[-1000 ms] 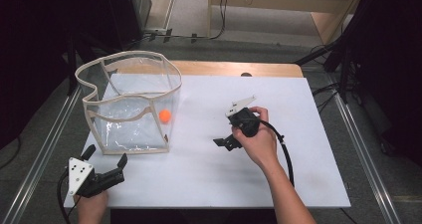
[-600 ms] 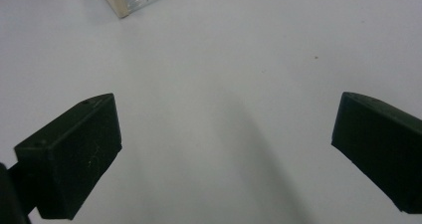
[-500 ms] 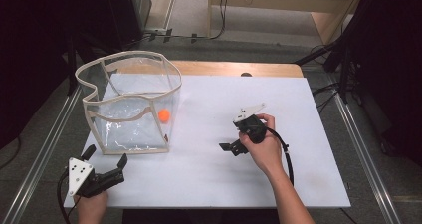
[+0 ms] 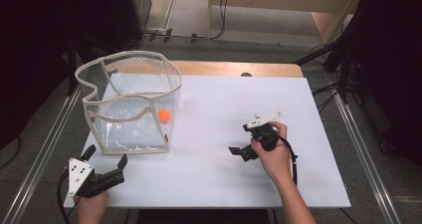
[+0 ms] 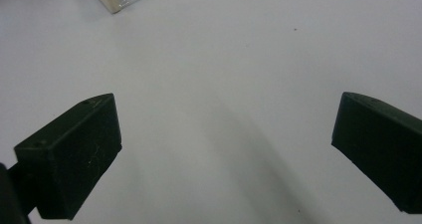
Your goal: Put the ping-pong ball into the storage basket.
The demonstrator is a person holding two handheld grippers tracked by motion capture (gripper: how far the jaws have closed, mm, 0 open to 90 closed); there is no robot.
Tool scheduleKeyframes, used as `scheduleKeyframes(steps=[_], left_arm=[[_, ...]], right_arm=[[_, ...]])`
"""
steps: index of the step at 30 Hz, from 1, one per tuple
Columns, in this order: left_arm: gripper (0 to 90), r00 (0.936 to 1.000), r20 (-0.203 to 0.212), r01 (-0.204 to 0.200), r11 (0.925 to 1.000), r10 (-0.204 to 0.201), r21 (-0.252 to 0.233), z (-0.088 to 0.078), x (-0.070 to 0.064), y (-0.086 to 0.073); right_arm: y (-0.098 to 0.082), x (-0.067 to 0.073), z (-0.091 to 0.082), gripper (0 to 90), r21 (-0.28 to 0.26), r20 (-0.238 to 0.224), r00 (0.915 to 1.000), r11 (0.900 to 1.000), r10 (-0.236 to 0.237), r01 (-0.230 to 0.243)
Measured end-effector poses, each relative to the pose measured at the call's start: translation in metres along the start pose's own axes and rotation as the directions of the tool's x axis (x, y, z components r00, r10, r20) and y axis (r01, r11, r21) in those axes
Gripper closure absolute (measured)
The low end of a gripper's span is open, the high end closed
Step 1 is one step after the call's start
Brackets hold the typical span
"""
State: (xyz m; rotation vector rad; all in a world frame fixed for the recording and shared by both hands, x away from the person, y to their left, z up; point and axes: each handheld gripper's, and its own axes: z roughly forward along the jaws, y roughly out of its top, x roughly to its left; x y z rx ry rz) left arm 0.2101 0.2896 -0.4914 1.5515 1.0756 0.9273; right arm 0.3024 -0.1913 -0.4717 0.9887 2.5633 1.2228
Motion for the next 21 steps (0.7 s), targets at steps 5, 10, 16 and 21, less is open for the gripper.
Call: scheduleKeyframes(steps=[5, 10, 16, 21], left_arm=[[0.0, 1.0000, -0.002, -0.002, 1.0000, 0.002, 0.002, 0.000, 0.000, 0.000], [0.0, 1.0000, -0.005, -0.006, 1.0000, 0.006, 0.002, 0.000, -0.001, 0.000], [0.0, 0.9999, -0.006, -0.009, 0.9999, 0.009, 0.004, 0.000, -0.001, 0.000], [0.0, 0.9999, -0.007, -0.012, 0.9999, 0.012, 0.005, 0.000, -0.001, 0.000]], right_arm=[[-0.010, 0.002, -0.007, 0.0, -0.030, 0.005, 1.0000, 1.000, -0.002, 0.002], [-0.023, 0.002, -0.013, 0.0, -0.055, 0.017, 0.9998, 0.998, 0.008, -0.007], [-0.040, 0.000, -0.024, 0.0, -0.098, 0.036, 0.9990, 0.995, 0.025, -0.021], [-0.053, -0.004, -0.036, 0.0, -0.128, 0.039, 0.9981, 0.991, 0.047, -0.042]])
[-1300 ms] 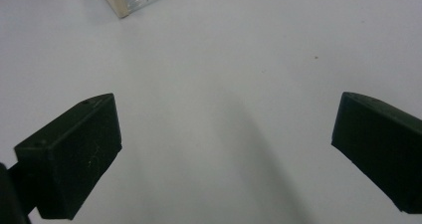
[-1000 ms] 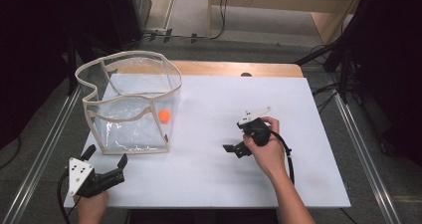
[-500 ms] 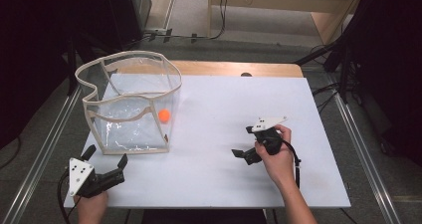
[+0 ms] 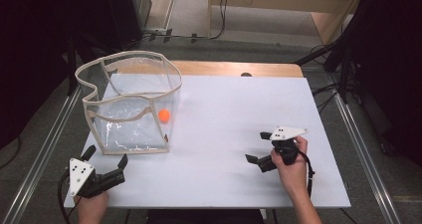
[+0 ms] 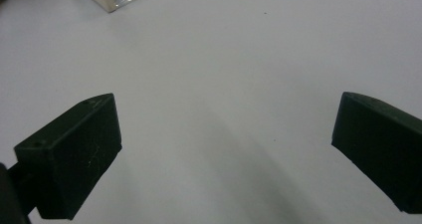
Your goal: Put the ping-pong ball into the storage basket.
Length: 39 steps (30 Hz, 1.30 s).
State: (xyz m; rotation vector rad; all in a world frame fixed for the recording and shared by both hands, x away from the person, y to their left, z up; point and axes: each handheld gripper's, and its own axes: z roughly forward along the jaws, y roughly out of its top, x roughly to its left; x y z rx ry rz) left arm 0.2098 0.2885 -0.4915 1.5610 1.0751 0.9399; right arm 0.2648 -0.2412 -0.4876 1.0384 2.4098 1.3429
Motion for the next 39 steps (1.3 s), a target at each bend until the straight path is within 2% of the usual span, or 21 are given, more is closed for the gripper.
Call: scheduleKeyframes(steps=[8, 19, 32, 35, 39], left_arm=[[0.0, 1.0000, 0.001, -0.001, 1.0000, 0.001, 0.000, 0.001, 0.000, 0.000], [0.0, 1.0000, 0.005, -0.003, 1.0000, 0.003, -0.002, 0.000, 0.000, 0.000], [0.0, 1.0000, 0.005, 0.000, 1.0000, 0.000, -0.002, 0.000, 0.000, 0.000], [0.0, 1.0000, 0.004, 0.000, 1.0000, 0.000, -0.002, 0.000, 0.000, 0.000], [0.0, 1.0000, 0.004, 0.003, 1.0000, -0.003, -0.002, 0.000, 0.000, 0.000]], right_arm=[[-0.019, -0.008, -0.021, 0.0, -0.034, 0.030, 0.9992, 0.999, 0.026, -0.025], [-0.041, -0.017, -0.050, 0.0, -0.065, 0.082, 0.9940, 0.996, 0.072, -0.067], [-0.066, -0.027, -0.075, 0.0, -0.092, 0.113, 0.9898, 0.993, 0.088, -0.077], [-0.073, -0.032, -0.081, 0.0, -0.114, 0.111, 0.9895, 0.990, 0.093, -0.080], [-0.080, -0.037, -0.091, 0.0, -0.171, 0.110, 0.9876, 0.981, 0.112, -0.092]])
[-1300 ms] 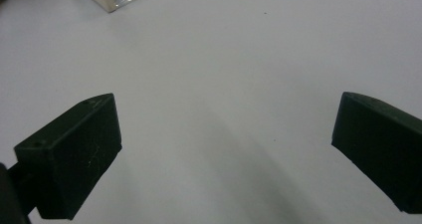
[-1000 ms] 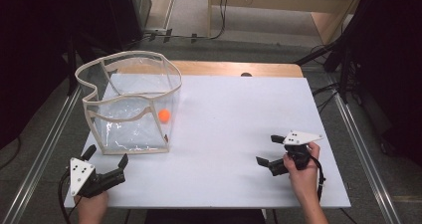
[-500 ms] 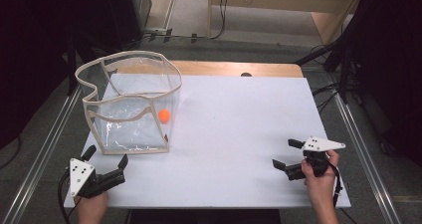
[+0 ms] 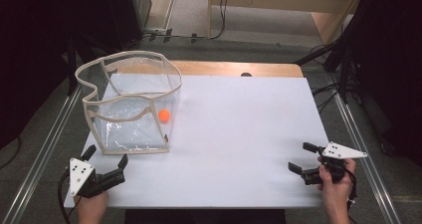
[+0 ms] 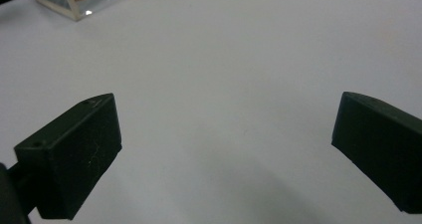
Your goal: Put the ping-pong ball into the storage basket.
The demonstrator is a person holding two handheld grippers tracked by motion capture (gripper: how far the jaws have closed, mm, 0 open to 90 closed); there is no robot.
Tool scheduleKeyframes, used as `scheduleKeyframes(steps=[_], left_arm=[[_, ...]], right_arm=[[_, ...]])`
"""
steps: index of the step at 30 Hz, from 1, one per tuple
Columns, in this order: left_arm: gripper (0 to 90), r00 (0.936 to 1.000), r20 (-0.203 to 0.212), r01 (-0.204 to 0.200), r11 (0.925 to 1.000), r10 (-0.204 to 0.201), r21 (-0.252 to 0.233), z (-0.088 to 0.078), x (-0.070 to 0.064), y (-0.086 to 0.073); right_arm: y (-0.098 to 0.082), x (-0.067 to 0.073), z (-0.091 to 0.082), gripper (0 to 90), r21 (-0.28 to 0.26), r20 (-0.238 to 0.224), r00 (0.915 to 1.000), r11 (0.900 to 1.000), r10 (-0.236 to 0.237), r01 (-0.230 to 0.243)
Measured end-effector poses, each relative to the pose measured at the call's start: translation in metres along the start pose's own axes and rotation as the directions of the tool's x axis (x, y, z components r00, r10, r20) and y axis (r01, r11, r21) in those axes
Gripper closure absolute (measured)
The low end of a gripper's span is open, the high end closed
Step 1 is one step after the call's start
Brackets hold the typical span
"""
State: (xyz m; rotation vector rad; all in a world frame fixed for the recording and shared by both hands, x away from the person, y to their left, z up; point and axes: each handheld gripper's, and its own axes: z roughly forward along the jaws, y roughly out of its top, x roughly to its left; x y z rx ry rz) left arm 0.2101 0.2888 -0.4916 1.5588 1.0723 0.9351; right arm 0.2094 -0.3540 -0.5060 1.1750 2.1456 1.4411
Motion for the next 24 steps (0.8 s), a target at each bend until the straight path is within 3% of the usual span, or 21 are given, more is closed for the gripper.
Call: scheduleKeyframes(steps=[4, 7, 10, 18, 24], left_arm=[[0.0, 1.0000, 0.002, 0.005, 1.0000, -0.005, 0.000, 0.000, 0.000, 0.000], [0.0, 0.9999, 0.004, 0.010, 0.9999, -0.010, -0.004, 0.000, 0.001, 0.000], [0.0, 0.9999, 0.005, 0.016, 0.9999, -0.016, -0.003, 0.001, 0.002, 0.001], [0.0, 0.9998, 0.007, 0.020, 0.9998, -0.020, -0.004, 0.001, 0.002, 0.001], [0.0, 0.9998, 0.004, 0.018, 0.9998, -0.018, -0.002, 0.001, 0.002, 0.001]], right_arm=[[-0.007, -0.006, -0.010, 0.0, -0.045, 0.023, 0.9996, 0.999, 0.017, -0.016], [-0.011, -0.009, -0.015, 0.0, -0.046, 0.065, 0.9978, 0.999, 0.015, -0.012], [-0.015, -0.014, -0.020, 0.0, -0.078, 0.072, 0.9967, 0.996, 0.039, -0.033], [-0.026, -0.024, -0.025, 0.0, -0.155, 0.056, 0.9956, 0.986, 0.076, -0.066], [-0.029, -0.026, -0.025, 0.0, -0.176, 0.050, 0.9947, 0.981, 0.090, -0.080]])
